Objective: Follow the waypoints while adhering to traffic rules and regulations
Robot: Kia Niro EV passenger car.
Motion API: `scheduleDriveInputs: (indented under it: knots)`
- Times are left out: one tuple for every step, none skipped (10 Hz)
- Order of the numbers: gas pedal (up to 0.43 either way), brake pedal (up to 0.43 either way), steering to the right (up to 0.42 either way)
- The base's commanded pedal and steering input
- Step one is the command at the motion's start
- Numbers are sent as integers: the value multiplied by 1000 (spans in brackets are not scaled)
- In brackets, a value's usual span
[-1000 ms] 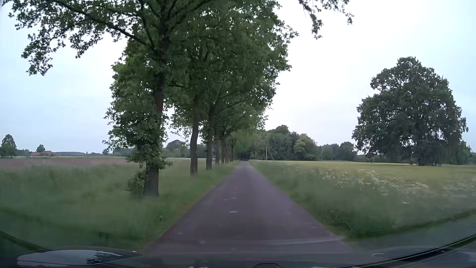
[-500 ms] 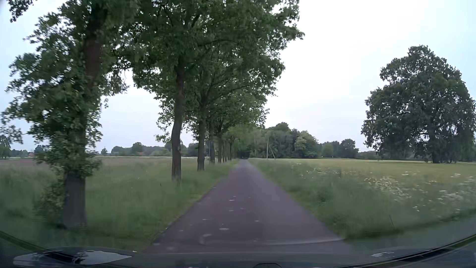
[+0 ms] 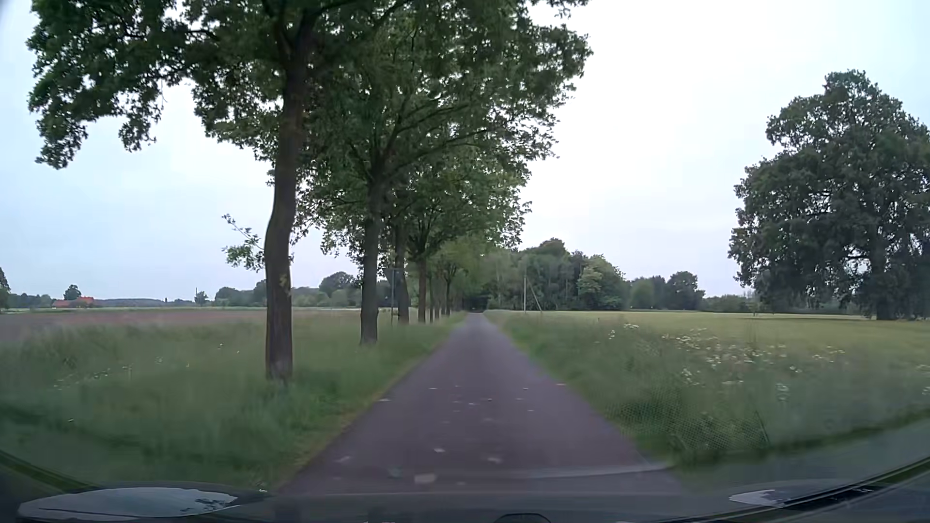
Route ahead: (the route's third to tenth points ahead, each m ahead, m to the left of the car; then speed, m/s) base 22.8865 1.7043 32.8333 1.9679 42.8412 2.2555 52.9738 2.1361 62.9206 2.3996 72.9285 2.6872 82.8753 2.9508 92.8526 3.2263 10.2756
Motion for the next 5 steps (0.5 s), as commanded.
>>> scheduleDriveInputs:
  knots:
    - [220,0,9]
    - [220,0,5]
    - [220,0,4]
    - [228,0,4]
    - [228,0,4]
